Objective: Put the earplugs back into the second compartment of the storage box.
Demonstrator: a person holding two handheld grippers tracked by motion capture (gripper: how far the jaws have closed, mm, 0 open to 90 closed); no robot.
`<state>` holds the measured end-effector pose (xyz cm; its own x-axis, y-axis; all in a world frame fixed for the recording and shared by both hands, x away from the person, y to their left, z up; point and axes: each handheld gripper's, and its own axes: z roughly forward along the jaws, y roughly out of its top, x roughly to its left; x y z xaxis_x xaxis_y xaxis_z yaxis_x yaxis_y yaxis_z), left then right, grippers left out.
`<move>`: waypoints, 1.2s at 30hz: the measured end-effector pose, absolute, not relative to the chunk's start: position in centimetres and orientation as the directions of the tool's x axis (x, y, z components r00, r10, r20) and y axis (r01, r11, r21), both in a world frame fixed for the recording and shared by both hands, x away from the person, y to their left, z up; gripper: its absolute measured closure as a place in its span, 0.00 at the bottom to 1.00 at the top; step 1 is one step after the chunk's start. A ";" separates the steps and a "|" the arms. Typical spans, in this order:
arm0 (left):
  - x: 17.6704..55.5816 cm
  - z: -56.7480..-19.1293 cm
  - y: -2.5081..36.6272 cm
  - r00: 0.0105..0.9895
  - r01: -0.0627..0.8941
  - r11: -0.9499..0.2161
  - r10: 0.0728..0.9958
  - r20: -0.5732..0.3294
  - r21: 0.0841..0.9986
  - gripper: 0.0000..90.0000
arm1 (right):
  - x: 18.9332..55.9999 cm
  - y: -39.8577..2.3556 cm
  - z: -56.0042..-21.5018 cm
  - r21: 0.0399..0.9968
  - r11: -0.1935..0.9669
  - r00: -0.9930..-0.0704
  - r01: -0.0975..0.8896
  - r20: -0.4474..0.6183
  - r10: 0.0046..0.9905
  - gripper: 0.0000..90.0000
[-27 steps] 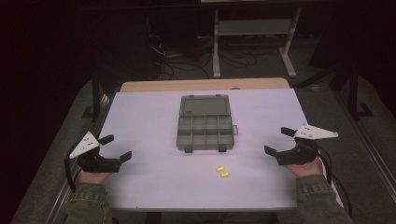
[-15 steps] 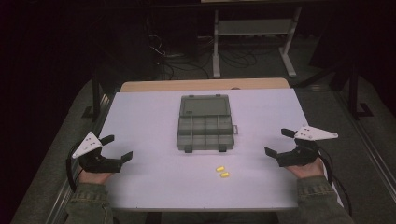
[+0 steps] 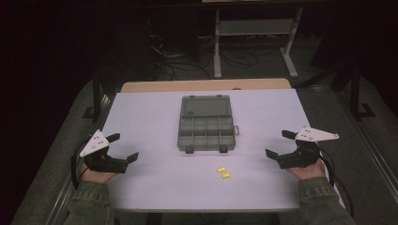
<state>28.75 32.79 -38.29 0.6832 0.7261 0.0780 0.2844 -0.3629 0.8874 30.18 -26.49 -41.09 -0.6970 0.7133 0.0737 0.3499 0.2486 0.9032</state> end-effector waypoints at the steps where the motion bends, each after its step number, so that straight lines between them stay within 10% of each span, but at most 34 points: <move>1: 28.7 -38.1 32.7 0.685 0.282 -0.368 0.723 0.082 0.886 0.00 | 30.2 -26.5 -41.1 0.904 0.247 -0.698 0.350 0.076 0.712 0.00; 36: 30.5 -33.9 26.8 0.830 0.212 -0.507 0.545 0.120 0.835 0.00 | 30.1 -26.0 -41.3 0.890 0.288 -0.709 0.353 0.054 0.703 0.00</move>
